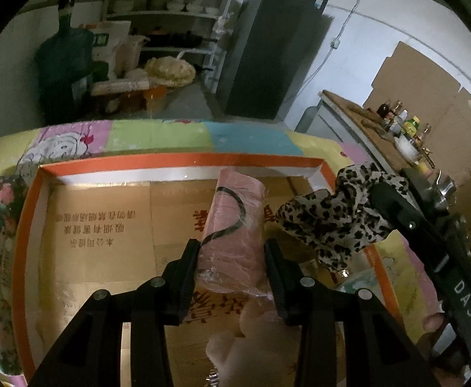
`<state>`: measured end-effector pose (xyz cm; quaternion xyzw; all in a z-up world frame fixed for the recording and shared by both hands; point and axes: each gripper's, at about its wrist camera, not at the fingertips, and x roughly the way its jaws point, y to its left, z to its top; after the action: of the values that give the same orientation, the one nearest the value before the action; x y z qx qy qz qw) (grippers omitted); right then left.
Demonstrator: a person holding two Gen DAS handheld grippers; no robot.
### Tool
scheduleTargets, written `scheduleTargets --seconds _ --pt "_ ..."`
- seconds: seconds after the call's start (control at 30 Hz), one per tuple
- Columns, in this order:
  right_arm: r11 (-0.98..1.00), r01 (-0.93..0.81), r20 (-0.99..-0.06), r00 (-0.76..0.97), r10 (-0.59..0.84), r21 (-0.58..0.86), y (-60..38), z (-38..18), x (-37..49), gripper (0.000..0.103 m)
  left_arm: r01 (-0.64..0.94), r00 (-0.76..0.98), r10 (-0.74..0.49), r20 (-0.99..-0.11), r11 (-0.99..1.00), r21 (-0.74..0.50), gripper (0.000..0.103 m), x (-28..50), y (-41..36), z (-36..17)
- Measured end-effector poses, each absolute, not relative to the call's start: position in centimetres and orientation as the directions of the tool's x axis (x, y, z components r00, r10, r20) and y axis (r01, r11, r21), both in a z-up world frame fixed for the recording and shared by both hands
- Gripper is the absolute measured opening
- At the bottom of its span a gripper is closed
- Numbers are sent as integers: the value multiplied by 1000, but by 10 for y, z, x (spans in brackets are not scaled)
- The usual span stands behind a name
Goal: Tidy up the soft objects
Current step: 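Carry the scrunchie with the right tool while the left tool carries the pink pouch to the tray, then release the pink pouch into the tray with the left tool while the right tool drops the scrunchie there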
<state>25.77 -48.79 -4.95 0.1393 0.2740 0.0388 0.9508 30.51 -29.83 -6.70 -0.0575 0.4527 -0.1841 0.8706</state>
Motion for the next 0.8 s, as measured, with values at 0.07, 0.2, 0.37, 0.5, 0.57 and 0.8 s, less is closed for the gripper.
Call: scheduleTargets --seconds 0.07,0.2,0.37,0.5,0.57,0.8 --pt "959 3 -521 840 151 283 -486 -52 260 6 256 509 -365 -780 929 -267 42 307 -298 -69" --pt "957 3 -530 833 158 290 -486 -55 261 9 252 482 -393 -783 918 -305 43 311 -294 -73" --pt "954 2 -534 829 165 299 -486 -56 261 14 261 487 -413 -770 910 -323 63 309 -289 -71" --pt "951 1 -528 832 171 311 -486 -56 260 32 261 497 -423 -757 906 -335 69 305 -285 -66" --pt "950 -1 -523 835 173 313 -486 -55 259 37 255 506 -424 -751 905 -339 73 304 -281 -64" --pt "942 -32 -468 862 195 333 -488 -48 248 55 240 574 -426 -699 904 -354 74 289 -260 -41"
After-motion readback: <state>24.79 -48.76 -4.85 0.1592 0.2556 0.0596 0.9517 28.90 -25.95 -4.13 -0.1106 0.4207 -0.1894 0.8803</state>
